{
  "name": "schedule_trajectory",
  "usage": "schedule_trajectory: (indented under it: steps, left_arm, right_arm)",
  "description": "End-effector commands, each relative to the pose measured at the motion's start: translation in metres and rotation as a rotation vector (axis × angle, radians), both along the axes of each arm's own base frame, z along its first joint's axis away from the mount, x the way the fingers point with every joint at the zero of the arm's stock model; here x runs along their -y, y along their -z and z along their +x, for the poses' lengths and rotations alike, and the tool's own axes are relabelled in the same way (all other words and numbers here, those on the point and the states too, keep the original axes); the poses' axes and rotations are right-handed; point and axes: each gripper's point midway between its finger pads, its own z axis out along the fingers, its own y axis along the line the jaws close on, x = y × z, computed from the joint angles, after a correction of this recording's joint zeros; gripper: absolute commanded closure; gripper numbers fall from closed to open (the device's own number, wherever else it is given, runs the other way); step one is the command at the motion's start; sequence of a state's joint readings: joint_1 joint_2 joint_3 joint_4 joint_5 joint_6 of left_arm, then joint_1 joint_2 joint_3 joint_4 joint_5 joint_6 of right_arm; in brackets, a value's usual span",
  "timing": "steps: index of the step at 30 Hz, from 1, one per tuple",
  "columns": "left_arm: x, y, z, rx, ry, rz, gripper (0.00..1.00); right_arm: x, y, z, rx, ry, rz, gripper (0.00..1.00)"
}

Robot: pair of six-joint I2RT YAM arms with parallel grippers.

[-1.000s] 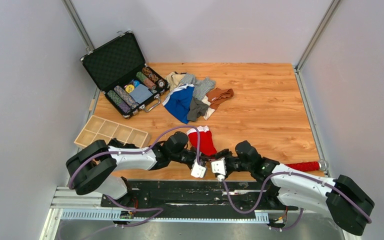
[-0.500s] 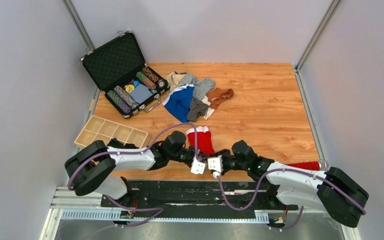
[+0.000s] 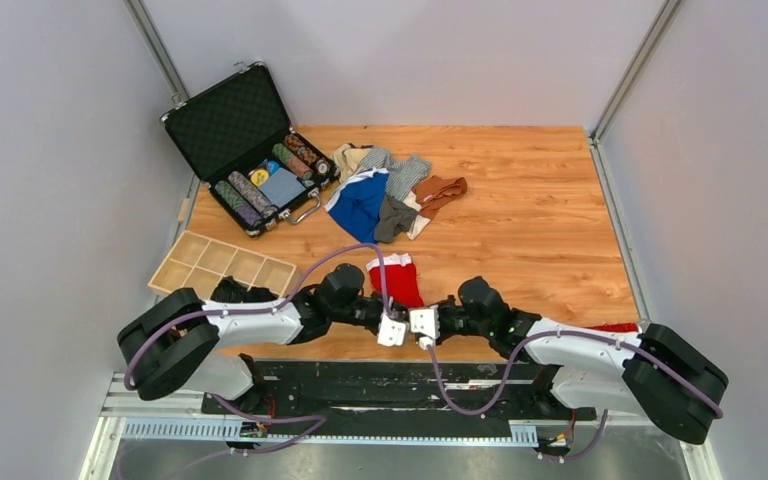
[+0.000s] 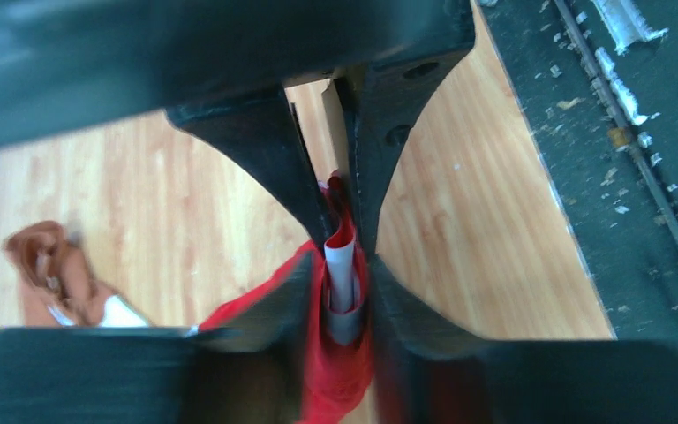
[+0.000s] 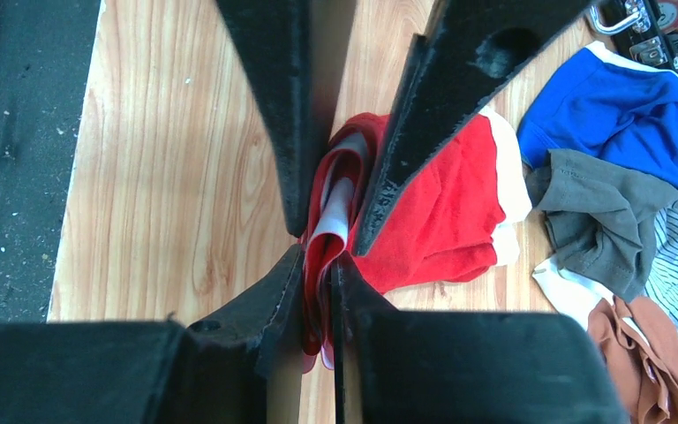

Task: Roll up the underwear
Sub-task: Roll the underwear to the center of the board.

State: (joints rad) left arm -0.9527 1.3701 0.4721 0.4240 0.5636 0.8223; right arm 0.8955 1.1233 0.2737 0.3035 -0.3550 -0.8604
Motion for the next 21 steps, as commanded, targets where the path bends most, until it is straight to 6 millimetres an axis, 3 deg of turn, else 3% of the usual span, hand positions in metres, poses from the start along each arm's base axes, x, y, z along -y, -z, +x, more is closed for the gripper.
schedule_trajectory:
  steps: [1,2,3,4,5,6,7,8,13,18,21]
  left_arm:
    - [-0.008,-0.017,0.016,0.042,-0.104,-0.027,0.53]
    - [-0.012,-0.028,0.019,0.067,-0.127,-0.042,0.48]
    - [-0.022,-0.021,0.021,0.074,-0.158,0.005,0.42]
    - [-0.028,-0.033,0.022,0.112,-0.166,-0.007,0.39]
    - [-0.041,-0.024,0.020,0.102,-0.185,0.042,0.38]
    - [-0.048,-0.042,0.019,0.138,-0.192,0.008,0.36]
    - [-0.062,-0.032,0.015,0.117,-0.205,0.060,0.36]
    - [-0.069,-0.049,0.012,0.154,-0.209,0.024,0.35]
    - [-0.123,-0.057,-0.008,0.191,-0.272,0.095,0.32]
    - [-0.157,-0.061,-0.005,0.241,-0.388,0.125,0.29]
    - [-0.166,-0.064,-0.001,0.241,-0.440,0.131,0.28]
  right_arm:
    - [-0.012,-0.018,0.004,-0.063,0.011,-0.001,0.96]
    - [-0.012,-0.020,0.004,-0.085,0.010,-0.022,0.97]
    - [-0.011,-0.021,0.003,-0.112,0.011,-0.051,0.98]
    - [-0.009,-0.021,0.001,-0.142,0.001,-0.083,1.00]
    - [-0.006,-0.020,-0.003,-0.174,-0.020,-0.115,1.00]
    - [-0.005,-0.022,-0.006,-0.199,-0.041,-0.136,1.00]
    - [-0.004,-0.024,-0.008,-0.220,-0.059,-0.149,1.00]
    - [-0.003,-0.025,-0.012,-0.253,-0.085,-0.170,1.00]
    - [0.009,-0.018,-0.024,-0.442,-0.176,-0.299,1.00]
    - [0.013,-0.006,-0.036,-0.642,-0.261,-0.424,1.00]
    - [0.005,-0.007,-0.034,-0.683,-0.295,-0.436,1.00]
